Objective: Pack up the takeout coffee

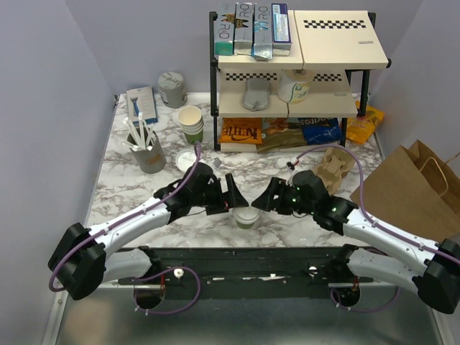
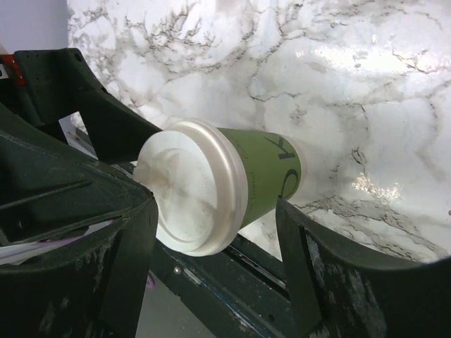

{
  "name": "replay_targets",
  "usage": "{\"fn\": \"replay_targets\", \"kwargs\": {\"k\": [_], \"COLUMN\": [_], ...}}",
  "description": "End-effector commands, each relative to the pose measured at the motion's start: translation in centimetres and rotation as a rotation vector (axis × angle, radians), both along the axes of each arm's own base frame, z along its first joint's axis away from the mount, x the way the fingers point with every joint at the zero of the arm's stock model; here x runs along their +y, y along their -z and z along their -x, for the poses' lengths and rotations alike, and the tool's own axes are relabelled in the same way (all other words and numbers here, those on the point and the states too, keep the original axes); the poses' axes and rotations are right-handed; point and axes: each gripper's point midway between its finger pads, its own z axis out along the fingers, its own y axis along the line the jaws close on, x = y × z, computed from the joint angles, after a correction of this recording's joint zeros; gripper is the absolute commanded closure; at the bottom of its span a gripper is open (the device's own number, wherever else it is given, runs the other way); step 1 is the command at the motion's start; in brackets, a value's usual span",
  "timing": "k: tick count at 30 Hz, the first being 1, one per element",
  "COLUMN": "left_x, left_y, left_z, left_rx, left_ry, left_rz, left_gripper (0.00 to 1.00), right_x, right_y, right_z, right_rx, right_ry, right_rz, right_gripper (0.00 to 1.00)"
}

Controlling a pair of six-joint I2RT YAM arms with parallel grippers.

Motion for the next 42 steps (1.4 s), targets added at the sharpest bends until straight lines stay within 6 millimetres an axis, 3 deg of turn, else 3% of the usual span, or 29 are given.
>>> {"fn": "replay_targets", "kwargs": {"k": [1, 8, 14, 25, 34, 42], "left_x": [-0.2, 0.3, -0.3, -0.4, 0.3, 1.3], "left_y": [-2.0, -0.6, 0.1, 1.8, 3.9, 5.6], "left_z": [-0.1, 1.7, 1.6, 2.9, 3.2, 2.6], "left_rx": [-0.031, 0.016, 0.042, 0.095, 0.115, 0.076], "left_ry": [0.006, -0.021, -0.020, -0.012, -0.038, -0.074], "left_rz": [0.029, 0.080, 0.085, 0.130, 0.081, 0.037], "left_gripper": [0.01, 0.01, 0.02, 0.39, 0.48, 0.49], "right_x": [0.5, 1.1, 1.8, 1.1, 1.0, -1.6], "right_y": [-0.7, 1.6, 2.5, 4.1, 5.4, 7.7], "right_z": [1.3, 3.0, 2.6, 3.1, 2.8, 1.5], "right_rx": [0.050, 0.124, 0.152, 0.163, 0.115, 0.052], "right_ry": [-0.031, -0.034, -0.005, 0.022, 0.031, 0.121], "right_rz": [-0.027, -0.055, -0.070, -0.083, -0.052, 0.068], "right_gripper": [0.23, 0.23, 0.25, 0.36, 0.45, 0.51]}}
